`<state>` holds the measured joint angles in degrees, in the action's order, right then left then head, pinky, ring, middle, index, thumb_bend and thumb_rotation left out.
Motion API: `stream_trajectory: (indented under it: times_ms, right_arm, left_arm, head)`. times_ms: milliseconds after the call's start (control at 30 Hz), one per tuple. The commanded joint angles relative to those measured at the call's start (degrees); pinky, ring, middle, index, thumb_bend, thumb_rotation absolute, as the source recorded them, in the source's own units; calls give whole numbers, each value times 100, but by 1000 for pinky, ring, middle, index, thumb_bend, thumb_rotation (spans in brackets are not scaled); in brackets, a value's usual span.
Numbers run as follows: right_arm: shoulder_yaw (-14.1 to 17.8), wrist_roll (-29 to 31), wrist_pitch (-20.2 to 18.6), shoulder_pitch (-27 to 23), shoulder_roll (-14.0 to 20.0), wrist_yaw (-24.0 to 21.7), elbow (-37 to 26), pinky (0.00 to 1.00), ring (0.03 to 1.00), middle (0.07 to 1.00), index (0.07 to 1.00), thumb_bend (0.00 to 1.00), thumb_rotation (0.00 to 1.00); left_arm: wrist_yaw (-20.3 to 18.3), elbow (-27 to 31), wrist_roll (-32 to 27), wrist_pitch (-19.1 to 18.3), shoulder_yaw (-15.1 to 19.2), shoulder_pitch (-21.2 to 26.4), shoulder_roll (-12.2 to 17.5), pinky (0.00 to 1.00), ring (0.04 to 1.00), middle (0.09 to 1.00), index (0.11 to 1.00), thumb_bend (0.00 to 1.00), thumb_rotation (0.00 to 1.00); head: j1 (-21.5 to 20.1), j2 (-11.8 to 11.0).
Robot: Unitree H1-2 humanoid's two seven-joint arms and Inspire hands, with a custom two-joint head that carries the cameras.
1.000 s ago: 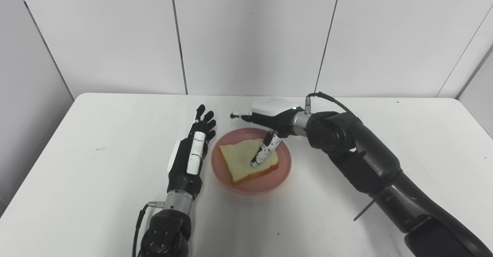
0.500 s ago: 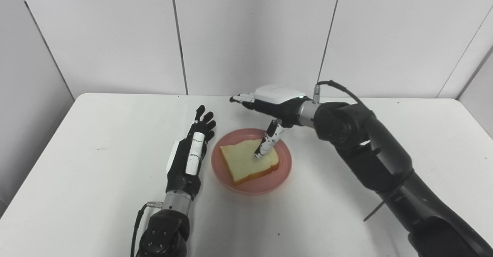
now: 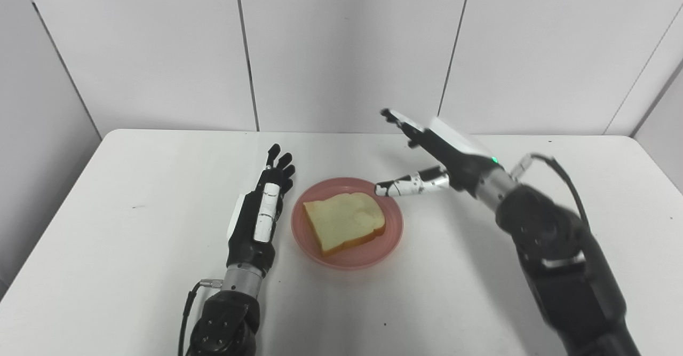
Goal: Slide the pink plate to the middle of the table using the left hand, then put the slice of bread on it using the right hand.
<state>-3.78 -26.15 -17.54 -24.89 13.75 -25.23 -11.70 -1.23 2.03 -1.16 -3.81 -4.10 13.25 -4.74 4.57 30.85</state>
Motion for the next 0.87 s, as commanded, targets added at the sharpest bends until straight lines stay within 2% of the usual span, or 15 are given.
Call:
stream_trajectory:
  times_ms: [0, 67, 200, 300, 400, 633, 833]
  right_arm:
    - [232, 520, 17, 122, -336, 415, -318, 852, 945, 983, 999, 825, 915]
    - [375, 868, 280, 431, -609, 694, -311, 916, 987, 997, 1000, 799, 983]
    - [571, 1461, 768, 835, -1054, 1196, -223, 987, 1000, 1000, 1000, 836, 1000]
    - [740, 1889, 1364, 990, -1329, 1573, -38, 998, 1000, 1000, 1000, 804, 1000]
    - [796, 2113, 1690, 1082, -1456, 1815, 107, 1000, 1000, 1000, 1000, 774, 1000]
    - [710, 2434, 1732, 1285, -1503, 1977, 133, 1000, 1000, 1000, 1000, 677, 1000]
    - [616, 2430, 1680, 1341, -1432, 2044, 143, 1000, 1000, 1000, 1000, 662, 1000]
  left_arm:
    - [-32, 100, 25, 240, 0, 71, 27, 976, 967, 976, 978, 830, 965]
    - [-24, 110, 19, 239, 7, 55, 45, 971, 966, 975, 975, 823, 963]
    - [-5, 110, 12, 250, 26, 30, 64, 971, 961, 968, 970, 831, 955]
    - [-29, 108, 1, 260, 31, 21, 98, 975, 962, 970, 974, 832, 952]
    - [-2, 76, 10, 294, 41, 19, 95, 970, 960, 967, 968, 835, 948]
    - [7, -33, 40, 403, 41, 28, 116, 961, 959, 963, 964, 836, 952]
    - [14, -31, 81, 408, 9, 30, 141, 955, 958, 964, 965, 830, 959]
  head:
    - [-9, -42]
    - [-21, -66]
    - [-50, -97]
    - [-50, -125]
    - [-54, -137]
    - [-21, -190]
    - [-4, -183]
